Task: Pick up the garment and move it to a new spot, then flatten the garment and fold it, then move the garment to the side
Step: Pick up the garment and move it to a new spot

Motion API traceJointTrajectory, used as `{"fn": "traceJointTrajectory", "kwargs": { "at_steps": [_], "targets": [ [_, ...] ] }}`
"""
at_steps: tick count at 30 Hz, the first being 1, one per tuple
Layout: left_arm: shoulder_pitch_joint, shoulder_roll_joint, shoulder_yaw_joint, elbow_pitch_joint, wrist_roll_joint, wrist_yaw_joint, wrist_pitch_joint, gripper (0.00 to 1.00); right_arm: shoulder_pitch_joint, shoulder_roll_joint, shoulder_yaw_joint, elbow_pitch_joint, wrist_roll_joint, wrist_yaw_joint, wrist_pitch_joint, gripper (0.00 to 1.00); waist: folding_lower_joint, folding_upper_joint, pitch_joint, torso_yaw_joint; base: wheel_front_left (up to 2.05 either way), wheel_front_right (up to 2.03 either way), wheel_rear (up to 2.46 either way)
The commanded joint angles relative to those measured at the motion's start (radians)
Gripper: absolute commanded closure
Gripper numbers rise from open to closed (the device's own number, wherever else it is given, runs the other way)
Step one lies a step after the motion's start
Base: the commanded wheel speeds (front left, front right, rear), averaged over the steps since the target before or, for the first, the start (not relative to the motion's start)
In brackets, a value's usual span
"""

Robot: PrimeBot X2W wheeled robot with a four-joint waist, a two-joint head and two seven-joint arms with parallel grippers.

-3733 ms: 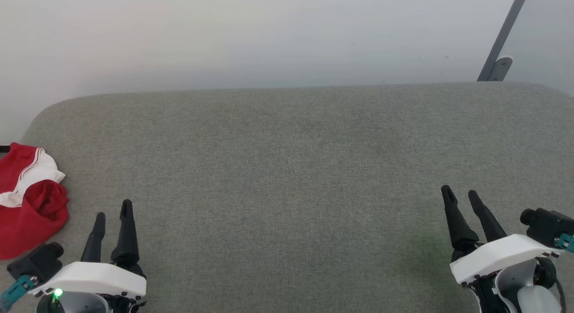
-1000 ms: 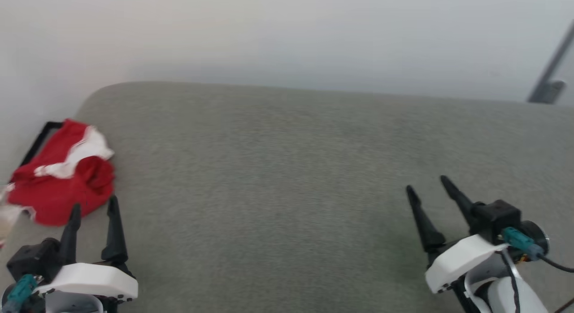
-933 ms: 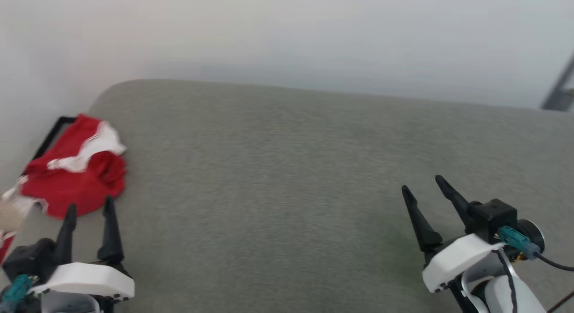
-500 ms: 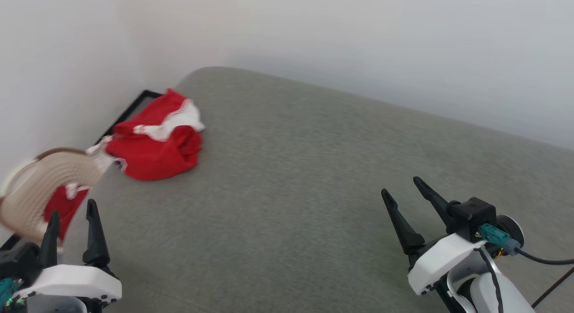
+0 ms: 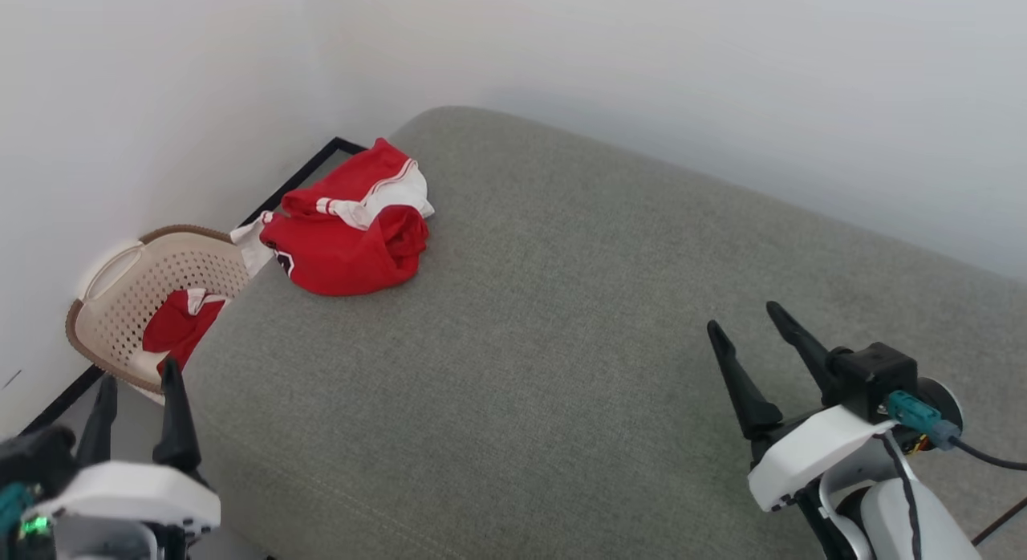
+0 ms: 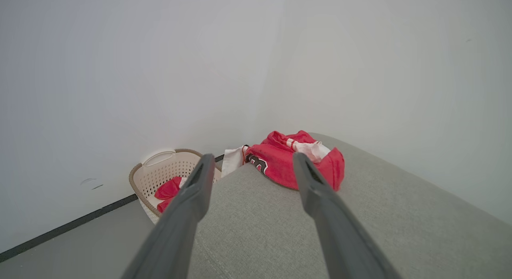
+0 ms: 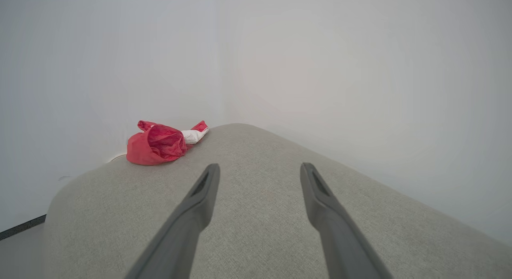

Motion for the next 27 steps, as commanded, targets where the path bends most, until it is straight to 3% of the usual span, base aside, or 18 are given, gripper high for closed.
{"fn": "traceJointTrajectory", "kwargs": {
  "at_steps": [1,12,20,27],
  "targets": [
    [-0.027,0.003,-0.004,0.004,-0.003,-0.007,0.002,0.00,0.003,0.000,-0.006,-0.008,-0.005,0.000,0.004,0.00,0.0000,-0.0001,0.012,-0.003,0.00,0.00,0.00],
    [-0.290,0.044,-0.017,0.176,-0.049,-0.107,0.030,0.00,-0.058,-0.018,-0.057,-0.095,-0.052,0.000,0.057,0.00,0.0000,-0.0001,0.157,-0.087,0.00,0.00,0.00],
    [-0.563,0.106,-0.025,0.426,-0.094,-0.182,0.060,0.00,-0.148,-0.046,-0.058,-0.190,-0.090,0.000,0.117,0.00,0.0000,-0.0001,0.333,-0.184,0.00,0.00,0.00],
    [-0.778,0.151,-0.066,0.658,-0.137,-0.207,0.150,0.00,-0.209,-0.064,-0.063,-0.259,-0.112,0.000,0.160,0.00,0.0000,-0.0001,0.463,-0.245,0.00,0.00,0.00]
  ]
}}
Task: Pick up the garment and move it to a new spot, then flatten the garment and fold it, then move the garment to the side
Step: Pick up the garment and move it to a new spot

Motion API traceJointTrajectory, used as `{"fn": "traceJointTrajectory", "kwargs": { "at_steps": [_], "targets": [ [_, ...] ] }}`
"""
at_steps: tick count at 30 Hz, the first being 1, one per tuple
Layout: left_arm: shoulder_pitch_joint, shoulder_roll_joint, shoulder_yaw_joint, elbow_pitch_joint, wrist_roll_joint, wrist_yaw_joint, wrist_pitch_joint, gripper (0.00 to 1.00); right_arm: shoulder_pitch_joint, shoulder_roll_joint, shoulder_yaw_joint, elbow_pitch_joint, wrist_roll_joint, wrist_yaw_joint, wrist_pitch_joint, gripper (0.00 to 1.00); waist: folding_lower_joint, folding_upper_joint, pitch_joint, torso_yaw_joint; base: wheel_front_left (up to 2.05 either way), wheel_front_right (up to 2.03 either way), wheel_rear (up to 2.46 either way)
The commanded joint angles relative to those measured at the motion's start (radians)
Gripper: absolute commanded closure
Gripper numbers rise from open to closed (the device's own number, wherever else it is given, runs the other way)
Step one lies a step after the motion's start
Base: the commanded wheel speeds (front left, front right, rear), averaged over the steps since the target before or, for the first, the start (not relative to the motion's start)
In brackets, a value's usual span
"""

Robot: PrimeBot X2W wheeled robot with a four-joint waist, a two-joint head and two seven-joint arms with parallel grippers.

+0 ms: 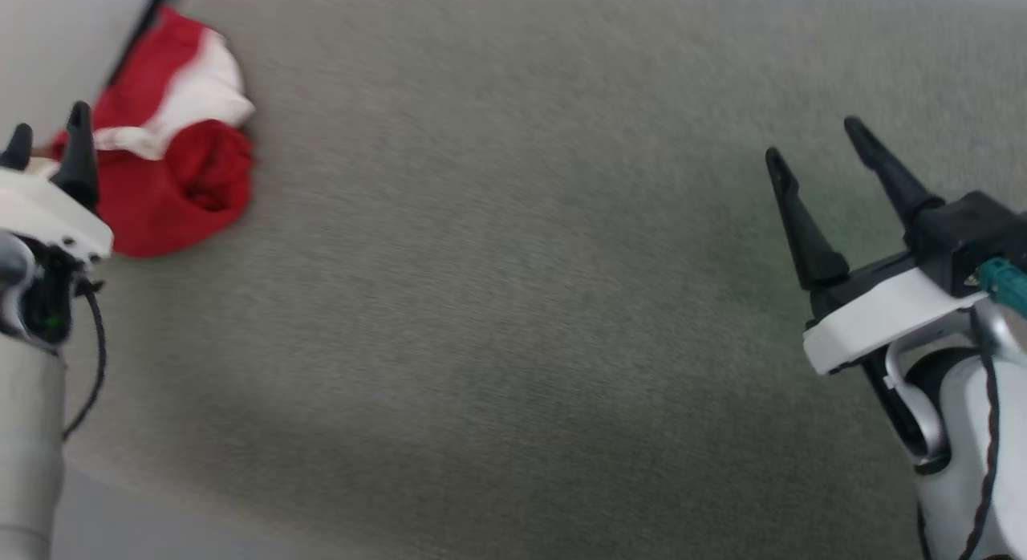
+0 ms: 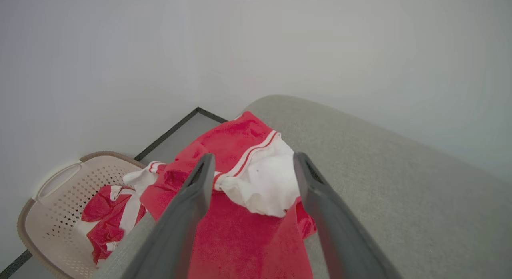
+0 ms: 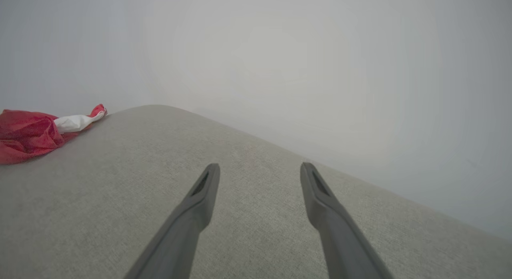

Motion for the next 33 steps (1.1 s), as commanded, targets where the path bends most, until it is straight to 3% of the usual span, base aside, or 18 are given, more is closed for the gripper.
{"fn": "traceJointTrajectory", "kwargs": {
  "at_steps": [1,14,17,22,28,29,30,33],
  "targets": [
    [-0.059,0.015,-0.018,0.063,-0.012,-0.005,0.036,0.00,-0.021,-0.005,-0.005,-0.021,-0.009,0.000,0.014,0.00,0.0000,0.0000,0.096,-0.064,0.00,0.00,0.00],
    [-0.244,0.026,-0.062,0.383,-0.097,-0.006,0.348,0.00,-0.037,-0.039,-0.025,-0.134,-0.017,0.000,0.097,0.00,0.0000,0.0000,0.186,-0.095,0.00,0.00,0.00],
    [-0.260,0.016,-0.072,0.427,-0.094,0.011,0.418,0.00,-0.036,-0.048,-0.028,-0.161,-0.018,0.000,0.118,0.00,0.0000,0.0000,0.193,-0.099,0.00,0.00,0.00],
    [-0.257,0.001,-0.080,0.458,-0.101,0.028,0.473,0.00,-0.044,-0.053,-0.042,-0.206,-0.019,0.000,0.147,0.00,0.0000,0.0000,0.209,-0.114,0.00,0.00,0.00],
    [-0.244,-0.030,-0.085,0.473,-0.109,0.028,0.466,0.00,-0.037,-0.052,-0.069,-0.253,-0.025,0.000,0.176,0.00,0.0000,0.0000,0.232,-0.119,0.00,0.00,0.00],
    [-0.243,-0.035,-0.087,0.474,-0.109,0.028,0.464,0.31,-0.036,-0.051,-0.073,-0.259,-0.026,0.000,0.179,0.00,0.0000,0.0000,0.234,-0.118,0.00,0.00,0.00],
    [-0.244,-0.038,-0.086,0.476,-0.111,0.027,0.456,1.00,-0.034,-0.048,-0.078,-0.261,-0.026,0.000,0.183,0.00,0.0000,0.0000,0.236,-0.115,0.00,0.00,0.00],
    [-0.253,-0.030,-0.083,0.475,-0.114,0.020,0.416,1.00,-0.031,-0.048,-0.090,-0.264,-0.031,0.000,0.184,0.00,0.0000,0.0000,0.235,-0.105,0.00,0.00,0.00]
  ]
}}
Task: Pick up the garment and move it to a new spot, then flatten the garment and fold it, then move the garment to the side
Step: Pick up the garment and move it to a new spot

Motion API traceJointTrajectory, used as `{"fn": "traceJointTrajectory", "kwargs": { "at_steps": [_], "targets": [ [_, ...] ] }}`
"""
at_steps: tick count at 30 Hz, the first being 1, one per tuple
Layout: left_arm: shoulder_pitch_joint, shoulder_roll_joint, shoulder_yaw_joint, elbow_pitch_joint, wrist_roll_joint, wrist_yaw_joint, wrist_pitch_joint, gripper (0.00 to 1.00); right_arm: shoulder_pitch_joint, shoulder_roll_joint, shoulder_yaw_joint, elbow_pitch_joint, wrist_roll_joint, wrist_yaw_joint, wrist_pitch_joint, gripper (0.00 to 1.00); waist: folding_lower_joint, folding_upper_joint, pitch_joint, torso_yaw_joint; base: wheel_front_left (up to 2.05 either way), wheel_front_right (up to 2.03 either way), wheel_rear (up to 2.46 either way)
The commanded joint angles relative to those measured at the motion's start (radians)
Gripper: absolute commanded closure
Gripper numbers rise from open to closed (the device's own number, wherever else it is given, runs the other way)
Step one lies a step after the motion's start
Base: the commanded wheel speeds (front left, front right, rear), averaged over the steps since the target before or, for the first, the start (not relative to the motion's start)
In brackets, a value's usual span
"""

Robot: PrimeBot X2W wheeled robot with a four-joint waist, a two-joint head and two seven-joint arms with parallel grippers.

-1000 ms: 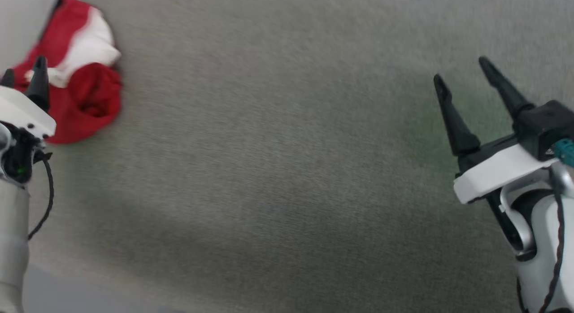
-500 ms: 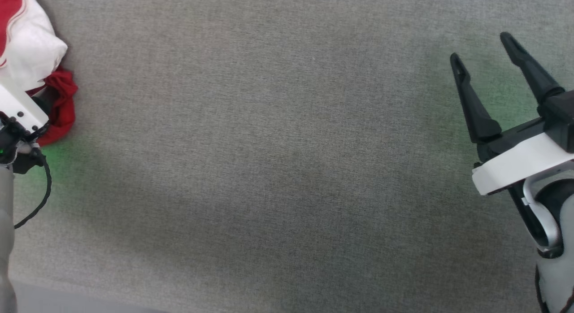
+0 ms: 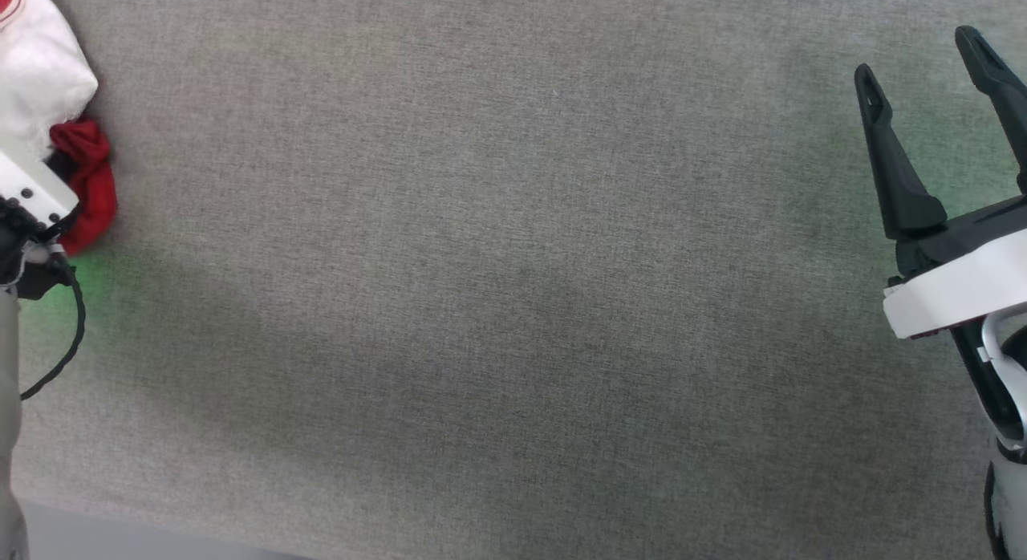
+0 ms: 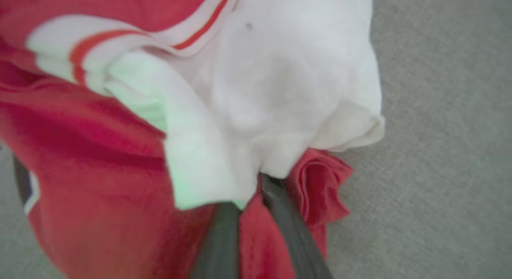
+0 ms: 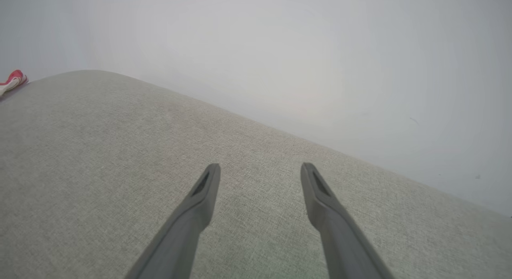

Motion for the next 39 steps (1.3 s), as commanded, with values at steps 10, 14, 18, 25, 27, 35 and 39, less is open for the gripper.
{"fn": "traceJointTrajectory", "kwargs": {
  "at_steps": [10,14,18,25,27,35,39],
  "targets": [
    [-0.048,0.058,-0.063,-0.017,0.051,-0.025,-0.121,1.00,0.022,0.033,-0.033,0.045,0.003,0.000,-0.044,0.00,0.0000,0.0000,-0.101,0.038,0.00,0.00,0.00],
    [-0.084,0.096,-0.103,-0.055,0.090,-0.028,-0.184,1.00,0.041,0.051,-0.041,0.074,0.008,0.000,-0.074,0.00,0.0000,0.0000,-0.160,0.050,0.00,0.00,0.00],
    [-0.113,0.116,-0.134,-0.094,0.107,-0.028,-0.217,1.00,0.055,0.067,-0.046,0.090,0.012,0.000,-0.093,0.00,0.0000,0.0000,-0.200,0.058,0.00,0.00,0.00],
    [-0.169,0.166,-0.203,-0.189,0.138,-0.028,-0.260,1.00,0.082,0.100,-0.060,0.127,0.017,0.000,-0.137,0.00,0.0000,0.0000,-0.273,0.066,0.00,0.00,0.00],
    [-0.181,0.174,-0.221,-0.218,0.140,-0.028,-0.262,1.00,0.087,0.105,-0.064,0.138,0.016,0.000,-0.147,0.00,0.0000,0.0000,-0.292,0.067,0.00,0.00,0.00],
    [-0.233,0.224,-0.303,-0.367,0.143,-0.028,-0.211,1.00,0.118,0.138,-0.088,0.156,0.023,0.000,-0.186,0.00,0.0000,0.0000,-0.352,0.059,0.00,0.00,0.00],
    [-0.243,0.242,-0.334,-0.448,0.134,-0.028,-0.165,1.00,0.123,0.150,-0.105,0.157,0.021,0.000,-0.202,0.00,0.0000,0.0000,-0.373,0.043,0.00,0.00,0.00]
  ]
}}
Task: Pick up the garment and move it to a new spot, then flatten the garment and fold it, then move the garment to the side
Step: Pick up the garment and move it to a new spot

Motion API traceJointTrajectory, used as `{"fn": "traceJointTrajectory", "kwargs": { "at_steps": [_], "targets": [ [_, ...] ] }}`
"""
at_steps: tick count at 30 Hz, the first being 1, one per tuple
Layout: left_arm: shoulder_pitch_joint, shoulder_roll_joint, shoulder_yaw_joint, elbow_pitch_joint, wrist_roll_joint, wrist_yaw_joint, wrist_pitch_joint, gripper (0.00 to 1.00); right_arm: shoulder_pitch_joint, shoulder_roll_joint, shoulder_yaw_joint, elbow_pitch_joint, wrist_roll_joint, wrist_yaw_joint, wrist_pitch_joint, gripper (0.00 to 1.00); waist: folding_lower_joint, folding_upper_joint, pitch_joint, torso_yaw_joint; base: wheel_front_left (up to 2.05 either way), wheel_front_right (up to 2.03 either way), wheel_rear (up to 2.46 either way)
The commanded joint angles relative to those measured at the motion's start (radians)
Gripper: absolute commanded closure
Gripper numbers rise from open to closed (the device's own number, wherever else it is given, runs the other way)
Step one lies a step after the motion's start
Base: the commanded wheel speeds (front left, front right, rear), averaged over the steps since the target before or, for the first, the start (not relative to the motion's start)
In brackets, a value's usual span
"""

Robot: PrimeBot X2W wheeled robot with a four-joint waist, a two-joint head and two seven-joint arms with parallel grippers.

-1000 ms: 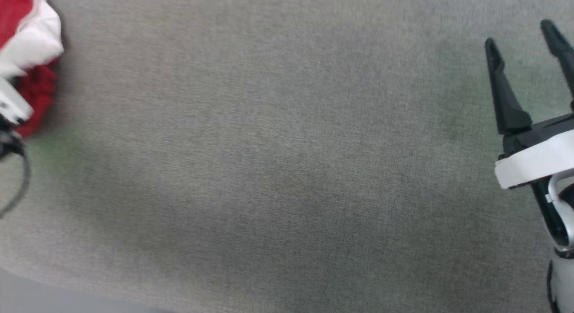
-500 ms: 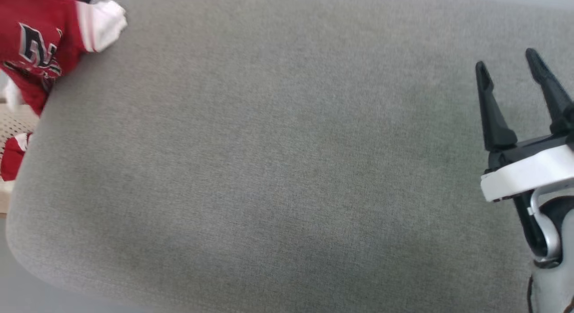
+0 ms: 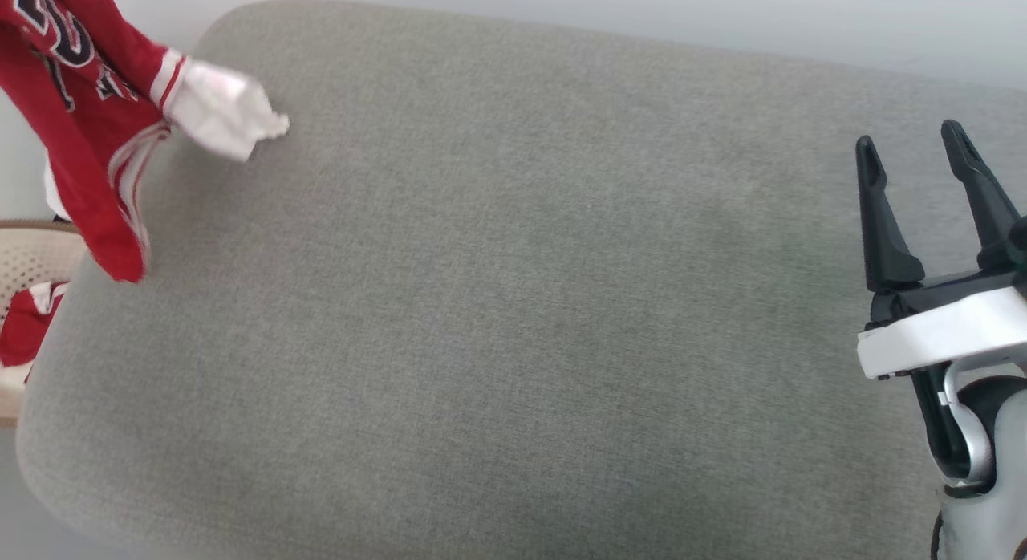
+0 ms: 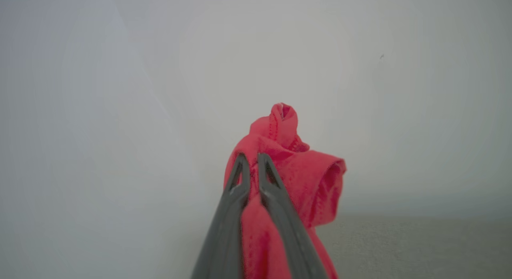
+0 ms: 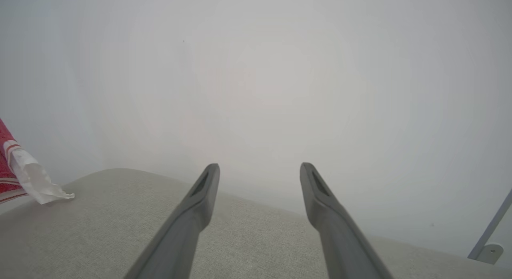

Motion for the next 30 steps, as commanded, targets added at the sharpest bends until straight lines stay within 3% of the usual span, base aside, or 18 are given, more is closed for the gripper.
{"fn": "traceJointTrajectory", "kwargs": {
  "at_steps": [1,8,18,30],
  "targets": [
    [-0.014,0.003,-0.005,-0.020,-0.001,-0.002,0.007,1.00,0.008,0.006,-0.007,0.001,0.006,0.000,-0.009,0.00,0.0000,0.0000,-0.010,-0.010,0.00,0.00,0.00],
    [-0.020,0.025,-0.033,-0.150,-0.004,-0.002,0.091,1.00,0.027,0.020,-0.036,0.009,0.008,0.000,-0.030,0.00,0.0000,0.0000,-0.041,-0.058,0.00,0.00,0.00],
    [0.045,0.025,-0.073,-0.425,-0.044,0.037,0.269,1.00,0.073,0.045,-0.094,0.006,0.003,0.000,-0.063,0.00,0.0000,0.0000,-0.083,-0.177,0.00,0.00,0.00],
    [0.171,-0.013,-0.152,-0.794,-0.129,0.144,0.527,1.00,0.101,0.076,-0.123,0.009,0.014,0.000,-0.087,0.00,0.0000,0.0000,-0.067,-0.354,0.00,0.00,0.00]
  ]
}}
